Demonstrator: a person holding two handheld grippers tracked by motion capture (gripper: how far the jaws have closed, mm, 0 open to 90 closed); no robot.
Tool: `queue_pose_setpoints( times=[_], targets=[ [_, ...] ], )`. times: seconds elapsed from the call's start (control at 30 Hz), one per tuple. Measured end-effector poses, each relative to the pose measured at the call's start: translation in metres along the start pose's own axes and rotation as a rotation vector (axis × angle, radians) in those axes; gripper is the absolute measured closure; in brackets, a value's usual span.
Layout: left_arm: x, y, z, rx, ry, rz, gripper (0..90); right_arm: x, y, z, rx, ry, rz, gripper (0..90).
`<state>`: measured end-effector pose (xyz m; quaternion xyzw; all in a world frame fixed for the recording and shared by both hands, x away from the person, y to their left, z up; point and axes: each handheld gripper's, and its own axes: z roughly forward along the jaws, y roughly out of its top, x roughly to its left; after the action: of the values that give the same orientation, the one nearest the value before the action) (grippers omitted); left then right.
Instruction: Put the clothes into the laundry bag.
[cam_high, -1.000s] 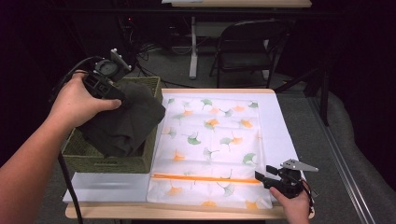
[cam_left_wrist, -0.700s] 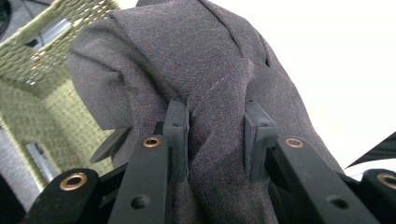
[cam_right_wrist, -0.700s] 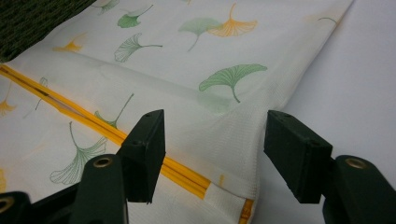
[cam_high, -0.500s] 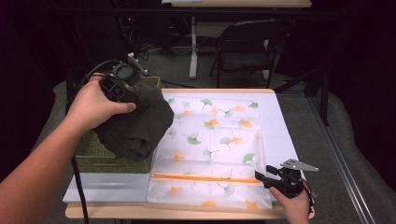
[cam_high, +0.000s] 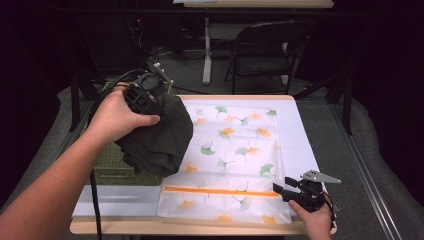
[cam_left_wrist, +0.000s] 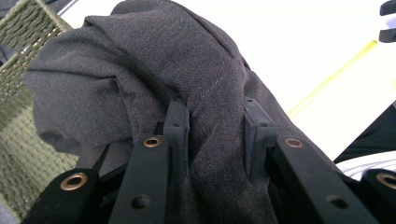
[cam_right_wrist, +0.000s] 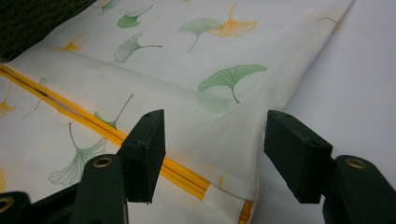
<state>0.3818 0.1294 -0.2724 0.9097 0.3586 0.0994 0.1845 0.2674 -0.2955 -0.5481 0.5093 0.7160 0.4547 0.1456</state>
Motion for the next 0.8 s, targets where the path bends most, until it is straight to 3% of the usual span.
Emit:
queue_pose_setpoints(
  times=[0.47, 0.8],
  targets=[
    [-0.022, 0.015, 0.003, -0.036, -0.041, 0.045, 68.4, 0.000, 0.000, 0.000, -0.001, 0.002, -0.004, 38.3],
    [-0.034, 0.016, 0.010, -0.030, -0.052, 0.083, 68.4, -0.001, 0.000, 0.000, -0.003, 0.001, -0.007, 38.2]
  ],
)
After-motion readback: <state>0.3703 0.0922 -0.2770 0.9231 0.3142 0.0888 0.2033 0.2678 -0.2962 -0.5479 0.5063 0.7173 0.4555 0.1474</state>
